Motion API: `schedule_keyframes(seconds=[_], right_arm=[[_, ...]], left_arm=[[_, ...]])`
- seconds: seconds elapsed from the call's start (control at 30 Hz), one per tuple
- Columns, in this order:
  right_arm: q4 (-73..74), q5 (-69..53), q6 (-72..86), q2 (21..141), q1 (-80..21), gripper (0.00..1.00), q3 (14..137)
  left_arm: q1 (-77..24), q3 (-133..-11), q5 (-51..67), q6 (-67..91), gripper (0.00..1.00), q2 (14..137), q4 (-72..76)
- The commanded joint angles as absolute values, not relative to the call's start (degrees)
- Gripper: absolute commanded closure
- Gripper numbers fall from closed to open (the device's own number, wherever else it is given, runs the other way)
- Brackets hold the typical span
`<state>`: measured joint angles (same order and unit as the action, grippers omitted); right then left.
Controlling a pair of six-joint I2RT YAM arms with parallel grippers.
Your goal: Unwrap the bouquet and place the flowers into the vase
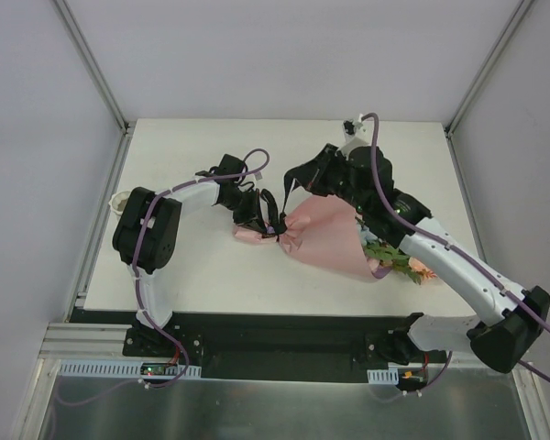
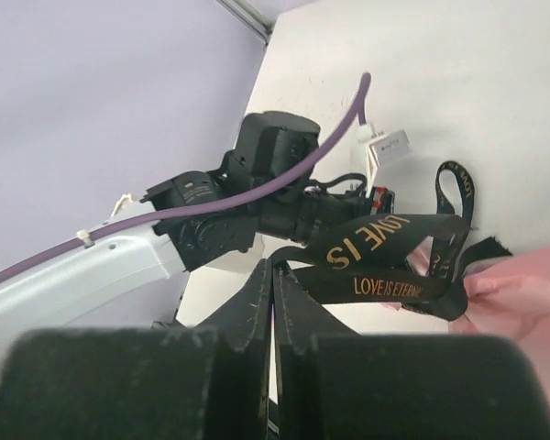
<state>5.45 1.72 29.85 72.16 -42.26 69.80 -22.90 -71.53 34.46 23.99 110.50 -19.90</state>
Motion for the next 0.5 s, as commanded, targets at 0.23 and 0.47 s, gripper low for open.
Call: schedule_keyframes(seconds=[0.23, 0.47], right_arm=[[3.96, 0.79, 17.85, 64.52, -42.45, 0.99, 81.64], [4.04, -1.58, 15.73, 65.12, -42.54, 0.99, 87.71]], left_arm=[[-23.12, -72.25, 31.38, 22.59, 1.00, 112.68, -21.53], [-23.12, -72.51, 31.46, 22.50, 1.00, 112.76, -21.71]])
